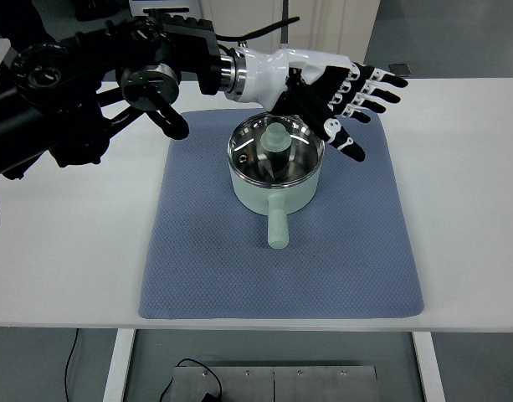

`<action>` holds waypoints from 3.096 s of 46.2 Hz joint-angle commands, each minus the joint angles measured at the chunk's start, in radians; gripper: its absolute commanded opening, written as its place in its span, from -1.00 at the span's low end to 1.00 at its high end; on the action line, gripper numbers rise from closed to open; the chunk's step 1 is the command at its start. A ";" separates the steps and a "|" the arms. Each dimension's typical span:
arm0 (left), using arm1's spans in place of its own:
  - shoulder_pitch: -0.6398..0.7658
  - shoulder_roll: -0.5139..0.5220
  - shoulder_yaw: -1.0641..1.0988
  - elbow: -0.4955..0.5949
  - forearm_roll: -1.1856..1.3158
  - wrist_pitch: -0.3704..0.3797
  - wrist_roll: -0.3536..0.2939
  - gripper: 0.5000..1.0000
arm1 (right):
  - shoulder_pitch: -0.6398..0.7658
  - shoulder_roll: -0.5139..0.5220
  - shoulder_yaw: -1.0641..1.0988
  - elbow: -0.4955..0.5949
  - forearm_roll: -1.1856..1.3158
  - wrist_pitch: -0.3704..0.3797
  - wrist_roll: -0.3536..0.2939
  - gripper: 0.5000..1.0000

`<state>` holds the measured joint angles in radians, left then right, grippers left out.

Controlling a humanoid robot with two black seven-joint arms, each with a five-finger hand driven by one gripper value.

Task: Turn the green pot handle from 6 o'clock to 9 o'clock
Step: 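Swing the left hand over the pot and lower it beside the handle, then push the green handle with the left hand, sweeping it away from the robot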

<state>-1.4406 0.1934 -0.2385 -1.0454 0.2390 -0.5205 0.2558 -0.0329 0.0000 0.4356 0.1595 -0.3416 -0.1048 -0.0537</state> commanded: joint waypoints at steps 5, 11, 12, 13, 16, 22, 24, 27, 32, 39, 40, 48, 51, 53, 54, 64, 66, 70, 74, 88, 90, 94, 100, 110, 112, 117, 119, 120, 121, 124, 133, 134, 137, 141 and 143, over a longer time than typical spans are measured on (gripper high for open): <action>0.005 -0.054 0.039 0.001 0.000 -0.027 0.028 1.00 | 0.001 0.000 0.000 0.000 0.001 0.000 0.000 1.00; 0.003 -0.074 0.090 0.001 0.002 -0.056 0.028 1.00 | 0.001 0.000 0.000 0.000 -0.001 0.001 0.000 1.00; 0.005 -0.077 0.094 0.001 0.000 -0.056 0.028 1.00 | 0.001 0.000 0.000 0.000 0.001 -0.001 0.000 1.00; 0.005 -0.081 0.100 0.001 0.000 -0.058 0.028 1.00 | 0.001 0.000 0.000 0.000 0.001 0.000 0.000 1.00; 0.006 -0.086 0.120 0.001 0.002 -0.058 0.028 1.00 | 0.001 0.000 0.000 0.000 -0.001 0.000 0.000 1.00; 0.012 -0.086 0.151 0.001 0.002 -0.058 0.028 1.00 | 0.001 0.000 0.000 0.002 0.001 -0.001 0.000 1.00; 0.016 -0.086 0.160 0.001 0.003 -0.059 0.028 1.00 | 0.001 0.000 0.000 0.000 0.001 0.000 0.000 1.00; 0.023 -0.086 0.179 0.002 0.003 -0.061 0.028 1.00 | 0.001 0.000 0.000 0.000 -0.001 -0.001 0.000 1.00; 0.025 -0.086 0.205 0.002 0.003 -0.072 0.028 1.00 | 0.001 0.000 0.000 0.000 -0.001 0.000 0.000 1.00; 0.025 -0.084 0.248 0.002 0.005 -0.090 0.028 1.00 | 0.001 0.000 0.000 0.000 -0.001 0.001 0.000 1.00; 0.025 -0.084 0.249 0.001 0.005 -0.090 0.028 1.00 | 0.001 0.000 0.000 0.000 -0.001 0.001 0.000 1.00; 0.022 -0.075 0.277 0.001 0.006 -0.090 0.028 1.00 | 0.001 0.000 0.000 0.002 0.001 -0.001 0.000 1.00; 0.020 -0.071 0.286 0.002 0.006 -0.090 0.028 1.00 | -0.001 0.000 0.000 0.000 0.001 0.001 0.000 1.00; 0.019 -0.066 0.292 0.002 0.006 -0.090 0.028 1.00 | 0.001 0.000 0.000 0.000 0.001 -0.001 0.000 1.00; 0.017 -0.065 0.297 0.002 0.006 -0.090 0.028 1.00 | 0.001 0.000 0.000 0.000 0.001 -0.001 0.000 1.00; 0.009 -0.046 0.314 0.001 0.023 -0.090 0.028 1.00 | 0.001 0.000 0.000 0.000 0.001 0.000 0.000 1.00; 0.005 -0.042 0.315 0.001 0.028 -0.090 0.028 1.00 | 0.001 0.000 0.000 0.000 0.001 -0.001 0.000 1.00; 0.000 -0.032 0.320 0.001 0.046 -0.090 0.028 1.00 | 0.001 0.000 0.000 0.000 0.001 0.000 0.000 1.00; -0.003 -0.022 0.323 0.001 0.059 -0.090 0.028 1.00 | 0.001 0.000 0.000 0.000 0.001 -0.001 0.000 1.00; -0.012 0.015 0.335 -0.048 0.060 -0.090 0.028 1.00 | 0.001 0.000 0.000 0.000 0.001 -0.001 0.000 1.00; -0.012 0.020 0.335 -0.061 0.060 -0.090 0.028 1.00 | 0.001 0.000 0.000 0.000 0.001 0.001 0.000 1.00; -0.012 0.023 0.337 -0.084 0.060 -0.090 0.030 1.00 | -0.001 0.000 0.000 0.000 0.001 0.001 0.000 1.00; -0.012 0.028 0.337 -0.097 0.060 -0.090 0.062 1.00 | 0.001 0.000 0.000 0.000 0.001 0.001 0.000 1.00; -0.029 0.072 0.344 -0.116 0.060 -0.090 0.072 1.00 | 0.001 0.000 0.000 0.000 0.001 -0.001 0.000 1.00; -0.041 0.081 0.350 -0.116 0.060 -0.090 0.072 1.00 | 0.001 0.000 0.000 0.000 0.001 -0.001 0.000 1.00; -0.049 0.095 0.361 -0.117 0.060 -0.090 0.072 1.00 | 0.001 0.000 0.000 0.000 -0.001 -0.001 0.000 1.00; -0.050 0.100 0.366 -0.120 0.060 -0.090 0.072 1.00 | 0.001 0.000 0.000 0.000 0.001 -0.001 0.000 1.00; -0.053 0.103 0.367 -0.122 0.060 -0.090 0.072 1.00 | -0.001 0.000 0.000 0.000 0.001 -0.001 0.000 1.00; -0.056 0.104 0.369 -0.122 0.060 -0.090 0.072 1.00 | 0.001 0.000 0.000 0.000 0.001 -0.001 0.000 1.00; -0.061 0.106 0.369 -0.122 0.060 -0.090 0.072 1.00 | 0.001 0.000 0.000 0.000 0.001 -0.001 0.000 1.00; -0.060 0.106 0.380 -0.162 0.060 -0.090 0.072 1.00 | 0.001 0.000 0.000 0.000 -0.001 0.001 0.000 1.00; -0.060 0.106 0.380 -0.165 0.060 -0.090 0.072 1.00 | 0.001 0.000 0.000 0.000 0.001 -0.001 0.000 1.00; -0.060 0.116 0.381 -0.171 0.060 -0.090 0.072 1.00 | 0.001 0.000 0.000 0.000 0.001 -0.001 0.000 1.00; -0.060 0.126 0.381 -0.173 0.060 -0.090 0.072 1.00 | 0.001 0.000 0.000 0.000 0.001 0.001 0.000 1.00; -0.061 0.132 0.384 -0.173 0.060 -0.090 0.072 1.00 | 0.001 0.000 0.000 0.000 0.001 0.001 0.000 1.00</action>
<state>-1.5005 0.3175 0.1426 -1.2180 0.2991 -0.6109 0.3283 -0.0321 0.0000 0.4357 0.1595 -0.3412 -0.1049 -0.0537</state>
